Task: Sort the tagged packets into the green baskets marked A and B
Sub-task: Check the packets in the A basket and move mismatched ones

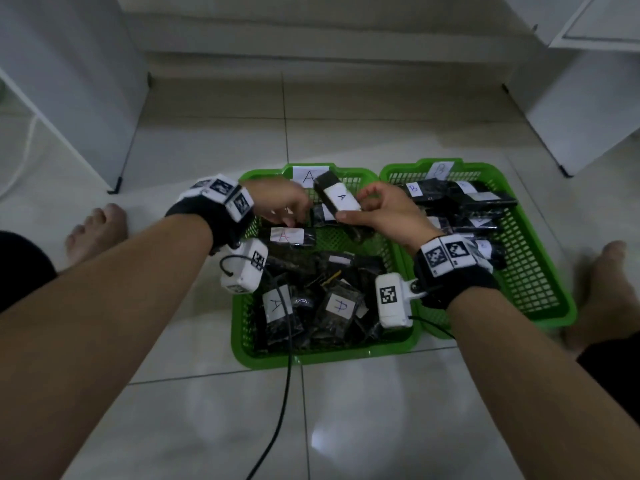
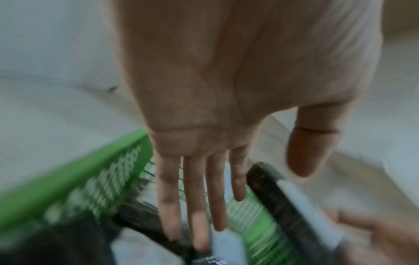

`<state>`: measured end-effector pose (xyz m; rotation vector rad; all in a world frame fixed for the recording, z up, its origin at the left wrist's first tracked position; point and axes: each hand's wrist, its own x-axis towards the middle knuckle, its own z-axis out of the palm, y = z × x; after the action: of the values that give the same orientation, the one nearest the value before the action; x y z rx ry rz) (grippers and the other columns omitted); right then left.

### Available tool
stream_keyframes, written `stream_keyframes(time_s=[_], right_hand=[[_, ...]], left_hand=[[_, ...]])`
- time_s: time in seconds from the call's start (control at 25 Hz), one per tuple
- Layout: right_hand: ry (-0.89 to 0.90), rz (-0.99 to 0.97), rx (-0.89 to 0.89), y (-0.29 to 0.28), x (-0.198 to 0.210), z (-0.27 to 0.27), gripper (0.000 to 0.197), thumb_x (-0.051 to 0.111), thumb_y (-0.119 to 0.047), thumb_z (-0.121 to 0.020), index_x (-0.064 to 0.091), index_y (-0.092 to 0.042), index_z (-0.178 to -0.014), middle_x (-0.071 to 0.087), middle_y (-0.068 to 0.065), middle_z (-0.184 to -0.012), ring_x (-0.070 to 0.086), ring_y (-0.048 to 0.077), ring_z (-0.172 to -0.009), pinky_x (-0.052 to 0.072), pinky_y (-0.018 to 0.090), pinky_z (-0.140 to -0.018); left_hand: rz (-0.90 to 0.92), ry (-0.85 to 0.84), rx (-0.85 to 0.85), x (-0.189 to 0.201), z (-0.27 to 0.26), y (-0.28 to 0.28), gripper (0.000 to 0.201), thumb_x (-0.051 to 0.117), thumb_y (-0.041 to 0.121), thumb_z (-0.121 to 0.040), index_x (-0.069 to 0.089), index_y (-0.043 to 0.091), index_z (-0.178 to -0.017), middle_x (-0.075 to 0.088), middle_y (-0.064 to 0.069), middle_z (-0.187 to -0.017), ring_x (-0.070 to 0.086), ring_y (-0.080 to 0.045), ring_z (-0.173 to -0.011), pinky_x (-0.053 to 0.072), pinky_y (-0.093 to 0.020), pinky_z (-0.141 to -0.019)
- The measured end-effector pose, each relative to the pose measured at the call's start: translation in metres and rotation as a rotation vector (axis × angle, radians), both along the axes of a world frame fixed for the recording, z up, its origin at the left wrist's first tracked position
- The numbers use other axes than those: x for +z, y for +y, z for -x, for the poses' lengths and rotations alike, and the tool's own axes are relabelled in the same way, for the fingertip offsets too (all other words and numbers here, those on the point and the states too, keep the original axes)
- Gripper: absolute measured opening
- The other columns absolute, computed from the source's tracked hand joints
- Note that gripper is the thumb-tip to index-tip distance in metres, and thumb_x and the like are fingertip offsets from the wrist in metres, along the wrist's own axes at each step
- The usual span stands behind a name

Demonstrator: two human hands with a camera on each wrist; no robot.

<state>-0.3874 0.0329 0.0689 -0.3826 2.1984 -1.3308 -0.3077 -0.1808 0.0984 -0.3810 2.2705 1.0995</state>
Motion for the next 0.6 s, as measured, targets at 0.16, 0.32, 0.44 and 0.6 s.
stream_keyframes(time_s=[0.16,0.32,0.44,0.6], right_hand=[[0.045,0.047,0.042,-0.016,0.002,-0.022,0.049,0.096,-0.022,-0.064,0.057,-0.016,-0.094,0.07,0.001,-0.081,0.067,0.017,-0.074,0.054,0.03,-0.066],[0.109,-0.163,0.272,-0.032,0.012,-0.049,0.026,0.09,-0.024,-0.074,0.068,-0.013,-0.082,0.074,0.0,-0.075,0.071,0.016,-0.065,0.056,0.031,-0.06],[0.36,-0.516,0.698,-0.052,0.011,-0.088,0.035,0.08,-0.046,-0.081,0.073,-0.012,-0.081,0.072,0.001,-0.083,0.067,0.017,-0.075,0.052,0.03,-0.068],[0.492,-0.814,0.88,-0.063,0.005,-0.122,0.068,0.068,-0.071,-0.079,0.061,-0.012,-0.112,0.062,0.005,-0.111,0.062,0.026,-0.101,0.05,0.035,-0.079]], left_hand=[[-0.348,0.134,0.308,0.003,0.002,0.003,0.036,0.064,0.03,-0.096,0.061,0.004,-0.12,0.072,-0.016,-0.109,0.072,-0.031,-0.093,0.059,-0.041,-0.086],[0.013,0.197,0.239,-0.001,-0.002,-0.01,0.026,0.067,0.026,-0.093,0.067,0.008,-0.112,0.07,-0.012,-0.102,0.068,-0.023,-0.079,0.06,-0.034,-0.068],[0.196,0.179,0.265,-0.002,-0.009,-0.032,0.034,0.063,0.029,-0.093,0.068,0.0,-0.111,0.07,-0.019,-0.108,0.071,-0.034,-0.093,0.06,-0.047,-0.083],[0.163,0.131,0.33,-0.002,-0.017,-0.036,0.037,0.062,0.029,-0.094,0.068,-0.004,-0.109,0.071,-0.021,-0.105,0.072,-0.037,-0.091,0.059,-0.049,-0.085]])
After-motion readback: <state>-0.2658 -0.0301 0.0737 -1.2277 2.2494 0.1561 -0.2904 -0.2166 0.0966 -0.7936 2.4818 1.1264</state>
